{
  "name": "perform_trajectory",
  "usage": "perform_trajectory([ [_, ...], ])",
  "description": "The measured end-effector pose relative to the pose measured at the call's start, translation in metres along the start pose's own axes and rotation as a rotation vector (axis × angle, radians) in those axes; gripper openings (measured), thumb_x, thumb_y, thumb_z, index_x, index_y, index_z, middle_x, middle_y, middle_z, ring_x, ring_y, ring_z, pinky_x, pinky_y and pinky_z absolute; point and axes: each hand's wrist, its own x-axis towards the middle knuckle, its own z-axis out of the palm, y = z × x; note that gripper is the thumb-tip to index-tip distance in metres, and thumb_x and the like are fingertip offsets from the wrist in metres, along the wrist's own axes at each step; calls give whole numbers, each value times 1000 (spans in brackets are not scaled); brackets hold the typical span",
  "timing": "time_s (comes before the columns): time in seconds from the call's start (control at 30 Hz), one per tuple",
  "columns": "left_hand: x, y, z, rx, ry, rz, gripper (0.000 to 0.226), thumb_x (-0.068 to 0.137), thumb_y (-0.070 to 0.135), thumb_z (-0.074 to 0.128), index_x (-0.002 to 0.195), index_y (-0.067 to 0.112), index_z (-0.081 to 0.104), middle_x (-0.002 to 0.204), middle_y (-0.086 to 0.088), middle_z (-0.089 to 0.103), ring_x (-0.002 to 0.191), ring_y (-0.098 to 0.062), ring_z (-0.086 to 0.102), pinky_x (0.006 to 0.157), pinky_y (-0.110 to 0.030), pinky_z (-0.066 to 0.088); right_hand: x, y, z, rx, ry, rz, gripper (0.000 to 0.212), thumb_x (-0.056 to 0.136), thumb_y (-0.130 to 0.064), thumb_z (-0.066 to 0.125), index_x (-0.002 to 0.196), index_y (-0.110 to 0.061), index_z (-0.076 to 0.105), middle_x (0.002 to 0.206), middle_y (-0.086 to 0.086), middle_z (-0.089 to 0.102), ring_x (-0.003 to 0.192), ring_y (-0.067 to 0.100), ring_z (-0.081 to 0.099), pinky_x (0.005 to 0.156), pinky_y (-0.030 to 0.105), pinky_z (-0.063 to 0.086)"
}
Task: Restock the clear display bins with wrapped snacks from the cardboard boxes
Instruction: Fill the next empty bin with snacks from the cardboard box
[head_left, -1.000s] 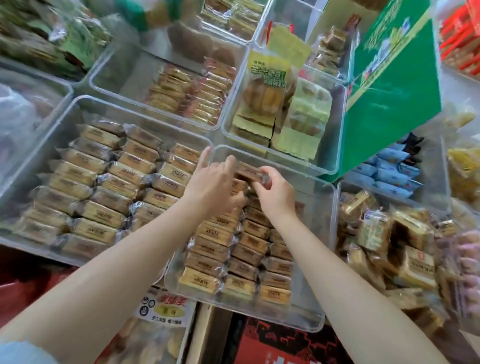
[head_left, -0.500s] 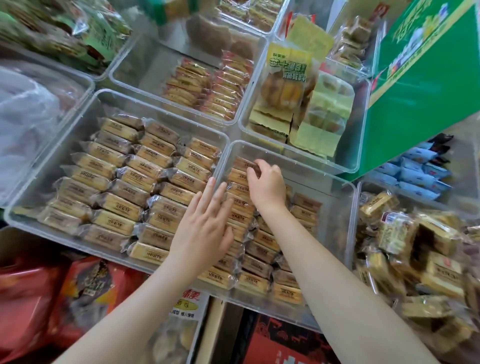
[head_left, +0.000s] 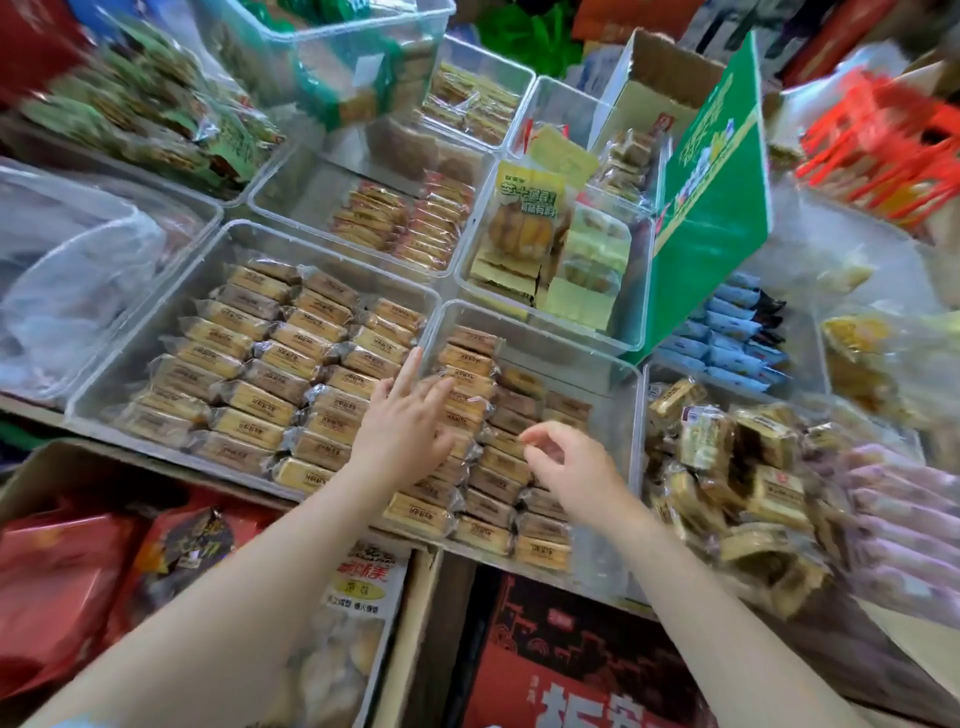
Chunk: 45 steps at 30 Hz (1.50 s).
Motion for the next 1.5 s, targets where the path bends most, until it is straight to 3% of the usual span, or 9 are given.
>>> perform_trajectory([
  [0.13,-43,39,-6,-73,45,10,75,93,53,42,158,23,23,164,-2,28,156,-24,5,124,-53,4,-112,25,-44,91,109,-38,15,93,-17,66,87,-30,71,76,-9,71,73,8,68,73,27,55],
  [0.27,-114,152,-13,-418,49,261,79,89,40,59,158,23,24,139,-5,58,127,-26,52,111,-43,38,-207,76,-81,161,403,-27,13,90,-21,71,82,-31,69,73,-12,69,70,9,65,69,29,53],
  [0.47,-219,336,-9,-473,39,805,66,89,46,45,151,26,31,148,-6,43,126,-24,49,98,-36,49,-333,164,-135,162,703,26,4,94,-22,68,94,-22,72,77,-9,70,72,9,68,72,27,56],
  [0.6,-264,418,13,-505,10,893,61,94,42,51,151,27,34,156,-4,31,130,-20,42,99,-28,39,-396,241,-166,112,739,137,7,94,-23,67,88,-24,70,74,-8,69,66,11,66,68,29,55],
  [0.73,-289,491,34,-523,5,859,54,97,39,47,148,23,40,152,-3,41,139,-20,39,115,-33,31,-425,321,-179,-54,563,271,5,91,-25,67,88,-28,69,79,-13,67,74,3,61,73,28,50],
  [0.9,-294,528,62,-178,76,674,54,97,43,52,146,24,46,151,-3,47,140,-22,42,115,-38,32,-411,401,-169,-278,77,404,24,93,-25,62,116,-22,66,110,0,66,98,21,62,84,32,51],
  [1.17,-293,525,66,-27,137,617,45,97,49,49,133,24,60,134,2,60,127,-19,52,105,-37,41,-373,477,-134,-899,-801,460,34,100,-21,55,129,-3,60,133,13,57,95,21,50,94,36,48],
  [1.33,-292,522,66,-47,167,586,38,96,46,53,124,26,66,130,3,63,124,-17,55,103,-36,43,-376,493,-112,-1054,-841,291,45,96,-7,56,140,-9,54,136,11,58,112,29,62,82,32,53],
  [1.5,-292,526,66,-74,180,582,32,96,44,55,118,26,70,126,5,66,120,-16,58,100,-35,44,-378,502,-100,-1095,-773,240,58,97,-13,56,152,-14,37,154,9,39,136,29,46,100,35,46],
])
